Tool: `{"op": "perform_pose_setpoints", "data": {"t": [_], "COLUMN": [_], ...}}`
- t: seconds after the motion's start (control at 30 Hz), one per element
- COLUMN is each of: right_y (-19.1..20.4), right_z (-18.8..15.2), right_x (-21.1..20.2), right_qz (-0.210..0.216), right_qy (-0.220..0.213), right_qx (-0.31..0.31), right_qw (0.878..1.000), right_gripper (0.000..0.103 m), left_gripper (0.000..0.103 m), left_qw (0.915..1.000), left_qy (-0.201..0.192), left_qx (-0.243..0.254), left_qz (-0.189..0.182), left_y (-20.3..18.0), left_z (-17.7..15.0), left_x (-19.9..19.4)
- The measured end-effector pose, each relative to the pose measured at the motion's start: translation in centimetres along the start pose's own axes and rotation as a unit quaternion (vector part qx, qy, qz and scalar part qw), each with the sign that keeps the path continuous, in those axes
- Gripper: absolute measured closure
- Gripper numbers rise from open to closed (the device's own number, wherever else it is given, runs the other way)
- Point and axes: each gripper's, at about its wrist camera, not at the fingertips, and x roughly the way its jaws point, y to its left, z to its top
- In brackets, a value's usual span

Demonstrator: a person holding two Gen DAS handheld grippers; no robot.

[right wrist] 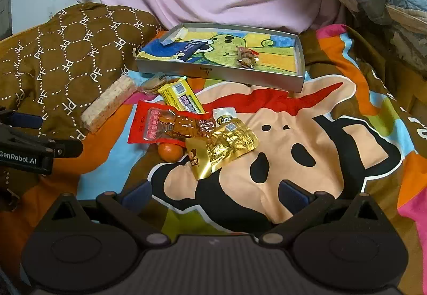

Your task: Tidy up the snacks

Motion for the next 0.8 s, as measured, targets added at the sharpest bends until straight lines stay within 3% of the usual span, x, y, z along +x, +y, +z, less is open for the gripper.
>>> {"op": "perform_pose_setpoints", "data": {"t": [0.47,0.63,0.8], "right_y": [-0.4,-0.6,-1.2], "right_z": [0.0,-0.1,0.5], "right_x": [1.6,2.7,4.6], "right_qz": [-0.001,-0.001,0.003], "right_qy": [0.011,0.010,0.003], "right_qx": [0.016,0.008,-0.026], "right_qw": [1.000,1.000,1.000], "right_gripper": [0.000,0.000,0.000], "left_gripper": [0.001,0.001,0.001], "left_qw": [0.9996,0.9981,0.9929], "left_qy": [-0.002,-0.004,-0.029], "left_qx": [0.028,0.057,0.099], "left_qz": [-0.007,-0.025,-0.059], "left_y": [-0.3,-0.7,-1.5], "left_z": [1.0,2.2,4.6], "left_x": [1.9,3.0,4.5]}}
